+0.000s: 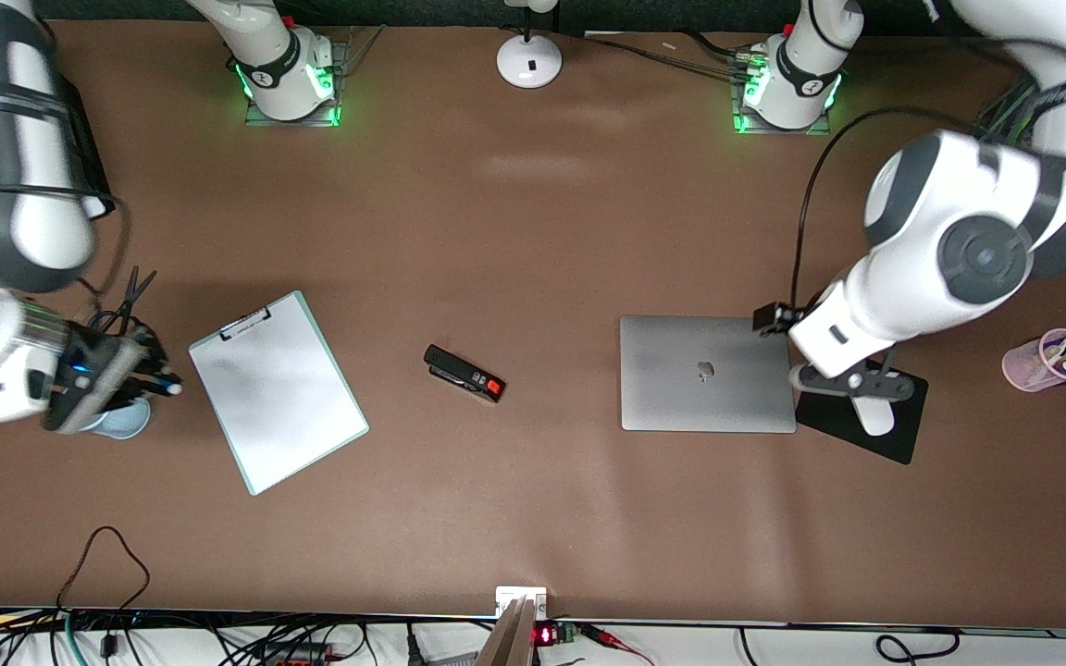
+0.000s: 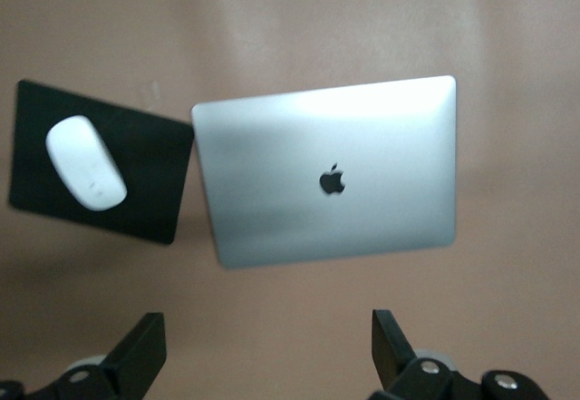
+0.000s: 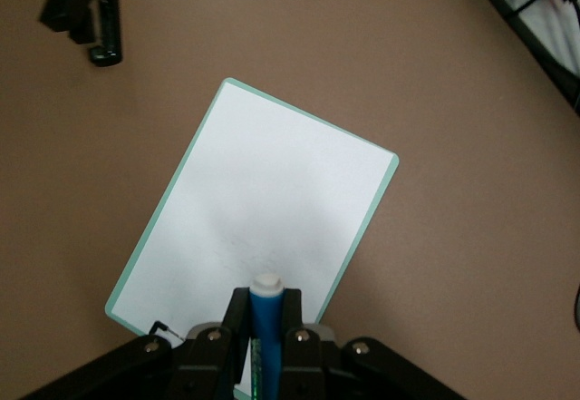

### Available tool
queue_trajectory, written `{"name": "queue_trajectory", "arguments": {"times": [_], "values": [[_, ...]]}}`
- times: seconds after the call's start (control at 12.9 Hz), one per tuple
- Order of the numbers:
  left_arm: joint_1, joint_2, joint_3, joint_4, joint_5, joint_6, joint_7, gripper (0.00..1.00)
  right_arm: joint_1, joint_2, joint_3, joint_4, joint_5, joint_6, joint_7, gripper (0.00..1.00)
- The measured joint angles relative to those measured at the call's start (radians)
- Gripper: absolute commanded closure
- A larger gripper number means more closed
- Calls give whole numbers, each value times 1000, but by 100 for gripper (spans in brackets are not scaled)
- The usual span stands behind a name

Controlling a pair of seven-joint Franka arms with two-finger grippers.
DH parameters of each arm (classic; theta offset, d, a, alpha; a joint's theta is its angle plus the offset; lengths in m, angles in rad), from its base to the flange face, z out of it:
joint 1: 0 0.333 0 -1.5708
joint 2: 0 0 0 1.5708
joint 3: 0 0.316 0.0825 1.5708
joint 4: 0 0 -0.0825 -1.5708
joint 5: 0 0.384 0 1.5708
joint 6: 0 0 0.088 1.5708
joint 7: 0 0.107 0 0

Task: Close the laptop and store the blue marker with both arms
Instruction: 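Lift the marker toward the blue cup while the left gripper withdraws, then lower the marker into the light blue cup with the right gripper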

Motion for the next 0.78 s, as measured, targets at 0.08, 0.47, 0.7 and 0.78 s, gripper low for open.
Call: {"name": "queue_trajectory", "arguments": {"times": [0.08,0.47,0.7,0.78], "values": [[2,-24,2,2,0,-31,0,0,-39,-4,-1,2,59,-15,-98,98],[9,-93,30,104,0,-233,0,0,-228,14,-4,42,290,-157,-442,98],[4,-198,152,-34,0,-56,47,0,-288,75,-4,69,398,-178,-615,98],[6,-254,183,-115,0,9,79,0,-300,96,-4,75,427,-181,-662,98]]}}
